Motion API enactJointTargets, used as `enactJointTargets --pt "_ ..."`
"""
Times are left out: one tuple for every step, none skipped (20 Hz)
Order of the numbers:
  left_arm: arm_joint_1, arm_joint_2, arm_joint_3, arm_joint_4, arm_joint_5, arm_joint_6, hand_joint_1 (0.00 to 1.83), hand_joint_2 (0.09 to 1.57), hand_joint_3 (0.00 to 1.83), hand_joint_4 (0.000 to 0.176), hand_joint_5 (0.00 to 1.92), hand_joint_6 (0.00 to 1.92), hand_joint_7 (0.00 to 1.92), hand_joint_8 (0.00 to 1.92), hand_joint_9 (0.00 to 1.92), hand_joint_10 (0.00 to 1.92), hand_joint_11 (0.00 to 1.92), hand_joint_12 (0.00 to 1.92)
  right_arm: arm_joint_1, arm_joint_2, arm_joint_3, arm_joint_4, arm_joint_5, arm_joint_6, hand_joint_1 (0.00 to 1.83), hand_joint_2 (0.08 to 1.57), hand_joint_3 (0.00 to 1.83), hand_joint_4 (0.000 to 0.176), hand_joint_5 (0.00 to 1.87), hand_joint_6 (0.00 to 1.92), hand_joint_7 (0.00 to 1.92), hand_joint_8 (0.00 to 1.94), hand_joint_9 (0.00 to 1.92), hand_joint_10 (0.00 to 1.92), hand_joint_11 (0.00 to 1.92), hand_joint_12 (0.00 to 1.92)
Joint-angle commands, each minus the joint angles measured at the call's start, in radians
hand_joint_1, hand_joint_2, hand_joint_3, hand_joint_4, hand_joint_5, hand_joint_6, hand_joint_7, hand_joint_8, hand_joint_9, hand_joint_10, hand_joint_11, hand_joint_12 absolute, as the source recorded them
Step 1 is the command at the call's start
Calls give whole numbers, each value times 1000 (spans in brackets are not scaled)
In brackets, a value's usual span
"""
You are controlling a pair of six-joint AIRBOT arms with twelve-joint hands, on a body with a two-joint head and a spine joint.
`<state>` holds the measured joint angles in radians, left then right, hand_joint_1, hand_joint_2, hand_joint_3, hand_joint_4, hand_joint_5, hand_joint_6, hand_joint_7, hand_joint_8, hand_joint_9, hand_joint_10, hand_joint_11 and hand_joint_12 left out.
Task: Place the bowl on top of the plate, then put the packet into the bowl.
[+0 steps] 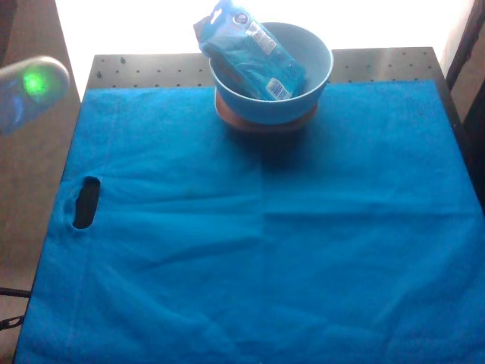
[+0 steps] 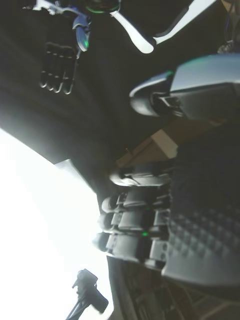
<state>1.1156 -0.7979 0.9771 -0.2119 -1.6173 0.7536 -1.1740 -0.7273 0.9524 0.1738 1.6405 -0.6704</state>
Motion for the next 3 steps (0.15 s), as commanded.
enactJointTargets --pt "-15 10 10 -4 -115 0 227 984 0 65 162 13 184 19 227 7 2 724 19 9 5 2 123 1 414 1170 4 0 447 13 7 0 59 4 1 405" --pt "-26 12 13 -1 -115 0 184 986 0 63 166 7 213 8 257 9 0 880 33 14 5 -11 123 -6 433 1168 1 30 540 14 124 8 141 13 0 612" --pt "-34 15 14 3 -115 0 130 1031 7 34 711 152 493 22 403 31 0 1095 45 17 5 -20 123 -12 476 1158 0 47 352 2 169 2 156 3 0 728"
